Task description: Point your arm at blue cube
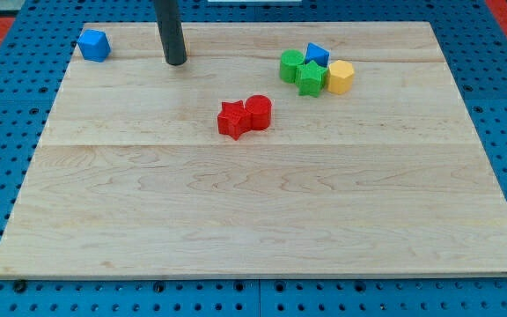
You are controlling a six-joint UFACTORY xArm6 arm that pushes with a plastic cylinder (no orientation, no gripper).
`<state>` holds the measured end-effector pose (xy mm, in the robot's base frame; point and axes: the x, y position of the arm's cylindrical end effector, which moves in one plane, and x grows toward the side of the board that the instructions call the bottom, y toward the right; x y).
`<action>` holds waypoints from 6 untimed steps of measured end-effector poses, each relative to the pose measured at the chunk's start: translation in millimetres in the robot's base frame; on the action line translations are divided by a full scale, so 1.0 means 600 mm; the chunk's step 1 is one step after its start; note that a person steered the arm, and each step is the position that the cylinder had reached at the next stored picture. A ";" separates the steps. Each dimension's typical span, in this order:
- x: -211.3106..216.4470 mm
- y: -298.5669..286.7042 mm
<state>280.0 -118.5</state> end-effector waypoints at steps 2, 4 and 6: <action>0.096 -0.309; 0.062 -0.311; -0.027 -0.284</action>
<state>264.1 -289.0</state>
